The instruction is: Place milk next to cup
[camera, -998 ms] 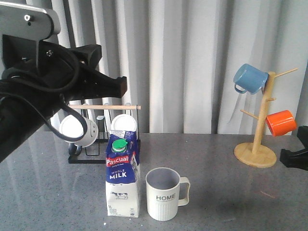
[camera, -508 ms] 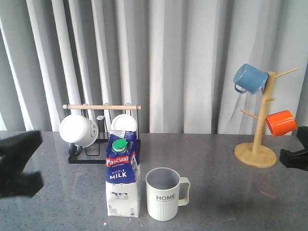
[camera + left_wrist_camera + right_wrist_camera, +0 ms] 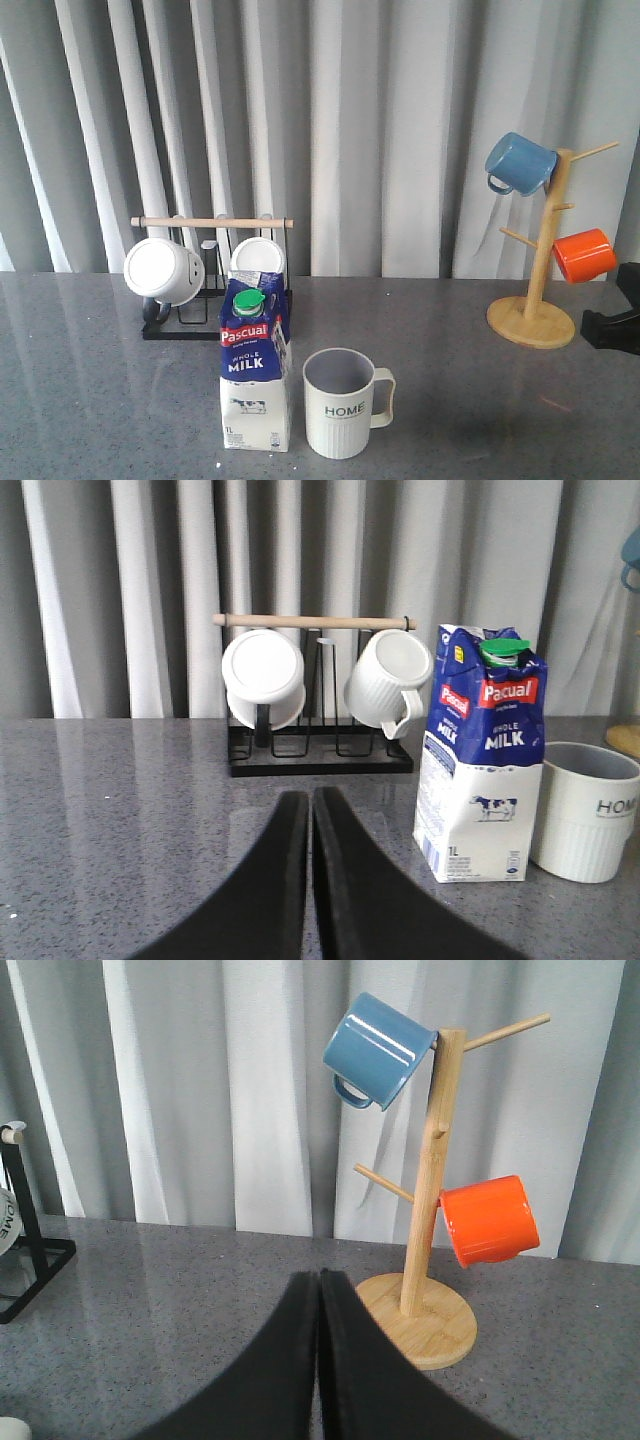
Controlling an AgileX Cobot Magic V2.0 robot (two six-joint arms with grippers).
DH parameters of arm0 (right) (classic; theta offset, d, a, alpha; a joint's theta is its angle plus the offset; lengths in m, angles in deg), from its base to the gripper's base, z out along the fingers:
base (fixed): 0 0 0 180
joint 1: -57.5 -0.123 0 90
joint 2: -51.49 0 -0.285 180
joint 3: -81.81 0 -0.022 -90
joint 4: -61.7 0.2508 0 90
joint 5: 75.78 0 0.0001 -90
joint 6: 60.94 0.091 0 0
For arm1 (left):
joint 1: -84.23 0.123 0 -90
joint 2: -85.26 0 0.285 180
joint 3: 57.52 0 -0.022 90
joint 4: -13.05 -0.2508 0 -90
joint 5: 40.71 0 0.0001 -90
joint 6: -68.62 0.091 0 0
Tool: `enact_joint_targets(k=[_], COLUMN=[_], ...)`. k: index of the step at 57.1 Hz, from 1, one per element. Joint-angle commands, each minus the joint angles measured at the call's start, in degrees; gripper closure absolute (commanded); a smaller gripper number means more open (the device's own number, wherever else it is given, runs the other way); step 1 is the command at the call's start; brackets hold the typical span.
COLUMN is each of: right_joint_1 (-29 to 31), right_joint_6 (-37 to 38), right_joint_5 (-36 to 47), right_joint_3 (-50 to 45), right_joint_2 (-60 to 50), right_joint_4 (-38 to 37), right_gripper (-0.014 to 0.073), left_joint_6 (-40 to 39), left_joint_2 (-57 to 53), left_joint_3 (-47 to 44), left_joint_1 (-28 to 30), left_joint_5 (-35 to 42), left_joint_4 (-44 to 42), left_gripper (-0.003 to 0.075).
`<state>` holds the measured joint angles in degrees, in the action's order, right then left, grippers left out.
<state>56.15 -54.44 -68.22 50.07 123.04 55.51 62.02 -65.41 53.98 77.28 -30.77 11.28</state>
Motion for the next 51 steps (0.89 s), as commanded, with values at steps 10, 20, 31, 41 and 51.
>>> enact_joint_targets(k=[10, 20, 31, 41, 51], right_joint_1=[-0.2, -0.2, -0.2, -0.2, -0.2], right_joint_6=[-0.2, -0.2, -0.2, -0.2, -0.2], right_joint_5=[4.3, 4.3, 4.4, 4.3, 4.3], right_joint_3=[1.8, 1.8, 1.8, 1.8, 1.8], right_joint_2=[-0.9, -0.9, -0.9, -0.9, -0.9], right_joint_4=[0.0, 0.0, 0.0, 0.0, 0.0], right_gripper=[0.0602, 0.0602, 0.0602, 0.0602, 0.0602], left_joint_6=[-2.2, -2.2, -2.0, -1.7, -0.4], left_joint_2=[-11.8, -20.1, -23.0, -23.0, -23.0], left_joint_3=[-5.4, -9.0, -9.0, -9.0, -9.0], left_joint_1=[7.4, 9.7, 9.7, 9.6, 9.6], left_joint_5=[4.1, 3.7, 1.6, 0.0, -4.1], left_joint_4=[-2.0, -2.1, -4.0, -3.6, -3.2], left_gripper=[0.0726, 0.0726, 0.0726, 0.0726, 0.0726])
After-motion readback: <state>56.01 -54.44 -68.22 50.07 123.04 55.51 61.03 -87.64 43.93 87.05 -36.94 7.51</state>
